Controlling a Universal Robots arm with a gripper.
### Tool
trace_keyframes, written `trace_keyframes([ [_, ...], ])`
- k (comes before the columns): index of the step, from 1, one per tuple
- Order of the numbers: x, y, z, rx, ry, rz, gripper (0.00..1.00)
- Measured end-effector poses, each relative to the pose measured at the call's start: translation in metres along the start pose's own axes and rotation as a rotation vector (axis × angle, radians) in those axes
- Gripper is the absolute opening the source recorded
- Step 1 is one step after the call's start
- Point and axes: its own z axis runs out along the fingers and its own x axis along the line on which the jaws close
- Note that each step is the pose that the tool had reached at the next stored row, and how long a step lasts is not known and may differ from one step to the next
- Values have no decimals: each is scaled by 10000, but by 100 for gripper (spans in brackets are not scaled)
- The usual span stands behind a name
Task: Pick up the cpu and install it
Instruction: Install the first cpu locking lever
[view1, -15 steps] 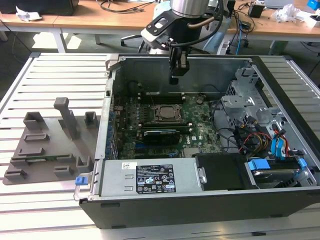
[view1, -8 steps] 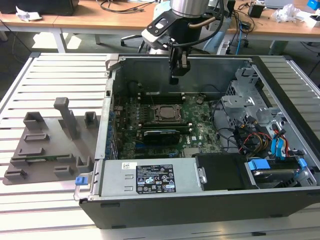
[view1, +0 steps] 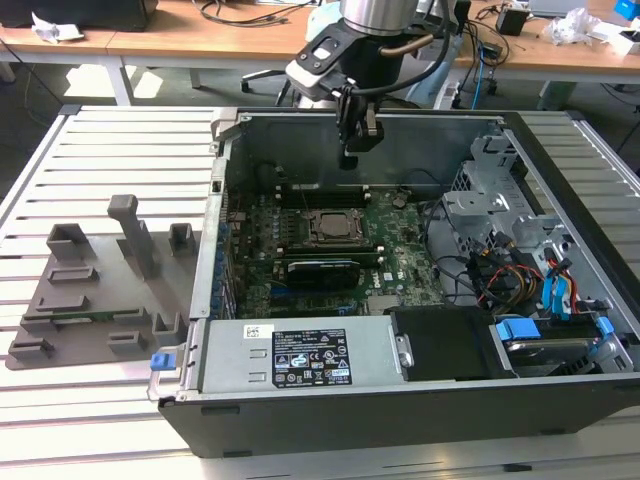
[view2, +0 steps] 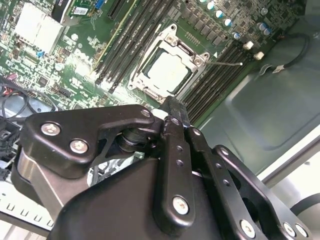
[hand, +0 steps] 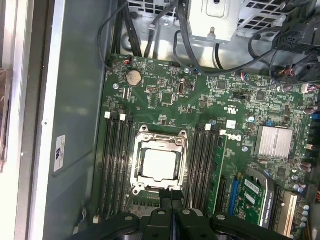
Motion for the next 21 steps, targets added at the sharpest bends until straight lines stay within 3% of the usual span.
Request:
trace_keyframes([
  [6,0,0,0,-19,-43,-714,11],
  [15,0,0,0,-37,-84,-1384,11],
  [21,0,0,0,-60,-135,-2225,11],
])
